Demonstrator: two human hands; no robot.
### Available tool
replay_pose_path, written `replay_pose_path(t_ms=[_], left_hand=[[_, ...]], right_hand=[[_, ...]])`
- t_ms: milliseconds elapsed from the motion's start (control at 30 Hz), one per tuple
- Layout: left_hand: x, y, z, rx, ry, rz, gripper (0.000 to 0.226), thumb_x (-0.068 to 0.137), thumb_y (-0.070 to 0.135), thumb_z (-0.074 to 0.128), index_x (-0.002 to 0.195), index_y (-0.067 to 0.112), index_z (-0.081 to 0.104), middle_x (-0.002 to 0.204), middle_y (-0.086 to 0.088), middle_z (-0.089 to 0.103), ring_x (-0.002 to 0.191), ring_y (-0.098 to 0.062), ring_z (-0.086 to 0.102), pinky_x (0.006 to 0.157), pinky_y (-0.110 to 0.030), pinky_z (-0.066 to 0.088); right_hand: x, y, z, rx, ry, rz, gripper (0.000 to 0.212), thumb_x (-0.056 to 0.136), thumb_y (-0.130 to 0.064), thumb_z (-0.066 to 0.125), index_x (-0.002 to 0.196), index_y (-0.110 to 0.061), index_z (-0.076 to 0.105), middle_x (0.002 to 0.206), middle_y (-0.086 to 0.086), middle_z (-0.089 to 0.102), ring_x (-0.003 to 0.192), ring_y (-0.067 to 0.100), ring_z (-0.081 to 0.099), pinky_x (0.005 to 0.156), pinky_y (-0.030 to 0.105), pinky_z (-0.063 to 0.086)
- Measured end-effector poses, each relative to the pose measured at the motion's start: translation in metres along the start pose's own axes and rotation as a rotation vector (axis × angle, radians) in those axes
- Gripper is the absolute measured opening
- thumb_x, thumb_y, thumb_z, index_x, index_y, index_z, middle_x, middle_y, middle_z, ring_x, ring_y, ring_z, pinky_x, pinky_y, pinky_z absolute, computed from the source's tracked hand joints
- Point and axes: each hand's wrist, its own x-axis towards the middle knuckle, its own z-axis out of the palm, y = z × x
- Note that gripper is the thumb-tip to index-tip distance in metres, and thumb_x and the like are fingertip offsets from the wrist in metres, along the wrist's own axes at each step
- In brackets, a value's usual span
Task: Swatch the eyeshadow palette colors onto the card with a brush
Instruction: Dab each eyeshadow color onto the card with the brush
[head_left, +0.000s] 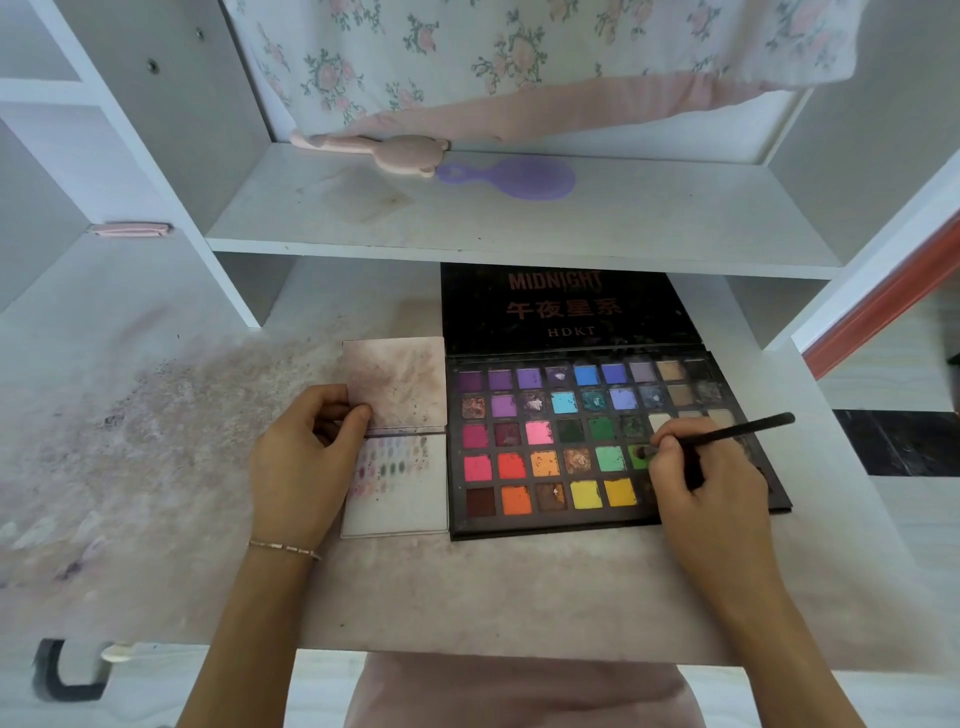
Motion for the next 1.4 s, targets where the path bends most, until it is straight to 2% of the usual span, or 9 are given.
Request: replay_pose_path(t_ms=[267, 400, 533, 800, 900, 1033, 1167, 1233, 1400], left_hand=[[0.0, 0.0, 0.0, 0.002, 0.001, 0.006, 0.009, 0.081, 0.014, 0.065, 0.089, 0.017, 0.065, 0.07, 0.011, 0.058, 0.067, -0.002, 0.054, 0.061, -0.016, 0.039], [0.0, -0.001, 0.0, 0.004, 0.006, 0.011, 0.009, 0.081, 0.014, 0.065, 0.09, 0.016, 0.065, 0.07, 0.01, 0.058, 0.066, -0.002, 0.054, 0.061, -0.017, 0.039], [0.0, -0.001, 0.001, 0.004, 0.013, 0.015, 0.009, 0.08, 0.013, 0.065, 0.089, 0.016, 0.064, 0.069, 0.012, 0.057, 0.066, -0.002, 0.053, 0.061, -0.017, 0.04], [0.001, -0.003, 0.001, 0.003, 0.011, 0.003, 0.01, 0.08, 0.015, 0.065, 0.089, 0.017, 0.064, 0.07, 0.01, 0.058, 0.067, -0.002, 0.053, 0.062, -0.018, 0.041], [0.001, -0.003, 0.001, 0.008, 0.003, 0.006, 0.009, 0.081, 0.015, 0.065, 0.09, 0.017, 0.064, 0.071, 0.01, 0.059, 0.067, -0.002, 0.053, 0.061, -0.018, 0.04], [0.001, -0.003, 0.001, 0.018, -0.002, 0.007, 0.01, 0.081, 0.016, 0.064, 0.091, 0.016, 0.064, 0.072, 0.008, 0.059, 0.067, -0.002, 0.053, 0.06, -0.019, 0.04], [0.0, -0.002, 0.001, 0.024, 0.003, 0.001, 0.011, 0.081, 0.016, 0.065, 0.091, 0.015, 0.065, 0.071, 0.007, 0.06, 0.067, -0.002, 0.054, 0.06, -0.018, 0.039], [0.0, -0.002, 0.0, 0.028, 0.003, -0.006, 0.011, 0.081, 0.016, 0.065, 0.092, 0.015, 0.065, 0.071, 0.008, 0.06, 0.067, -0.001, 0.054, 0.06, -0.017, 0.039], [0.0, 0.001, 0.0, 0.025, 0.01, -0.027, 0.011, 0.08, 0.016, 0.065, 0.091, 0.016, 0.065, 0.07, 0.014, 0.058, 0.066, 0.0, 0.053, 0.059, -0.013, 0.037]], right_hand=[[-0.001, 0.0, 0.0, 0.012, -0.014, -0.016, 0.036, 0.085, -0.006, 0.05, 0.071, -0.038, 0.043, 0.068, -0.014, 0.051, 0.066, 0.002, 0.054, 0.052, 0.012, 0.036], [-0.001, 0.002, 0.001, 0.012, 0.012, 0.026, 0.026, 0.086, -0.007, 0.05, 0.074, -0.03, 0.047, 0.068, -0.012, 0.052, 0.068, 0.001, 0.054, 0.051, 0.011, 0.04], [-0.001, 0.0, 0.0, 0.027, 0.0, -0.019, 0.025, 0.087, -0.005, 0.05, 0.075, -0.027, 0.049, 0.067, -0.013, 0.051, 0.076, -0.006, 0.053, 0.063, 0.002, 0.04], [-0.002, -0.002, 0.0, 0.026, 0.006, 0.009, 0.02, 0.084, -0.007, 0.049, 0.074, -0.025, 0.05, 0.066, -0.012, 0.051, 0.075, -0.006, 0.053, 0.061, 0.004, 0.041], [-0.001, -0.001, 0.0, 0.005, 0.022, 0.061, 0.022, 0.086, -0.009, 0.049, 0.073, -0.026, 0.049, 0.066, -0.013, 0.051, 0.068, 0.002, 0.054, 0.051, 0.012, 0.04], [-0.002, -0.003, -0.001, 0.033, 0.046, 0.03, 0.022, 0.087, -0.006, 0.05, 0.076, -0.025, 0.05, 0.07, -0.014, 0.052, 0.075, -0.003, 0.055, 0.056, 0.006, 0.041], [-0.003, -0.016, 0.002, 0.129, 0.022, -0.054, 0.017, 0.081, -0.023, 0.043, 0.075, -0.039, 0.045, 0.069, -0.017, 0.052, 0.073, -0.004, 0.054, 0.057, 0.004, 0.04], [-0.006, -0.025, 0.008, 0.196, -0.014, -0.078, 0.011, 0.079, -0.031, 0.039, 0.077, -0.039, 0.045, 0.069, -0.016, 0.053, 0.071, -0.002, 0.055, 0.056, 0.004, 0.04], [-0.015, -0.047, 0.035, 0.329, -0.128, -0.082, 0.009, 0.08, -0.032, 0.041, 0.078, -0.035, 0.049, 0.064, -0.012, 0.053, 0.064, 0.003, 0.054, 0.055, 0.006, 0.037]])
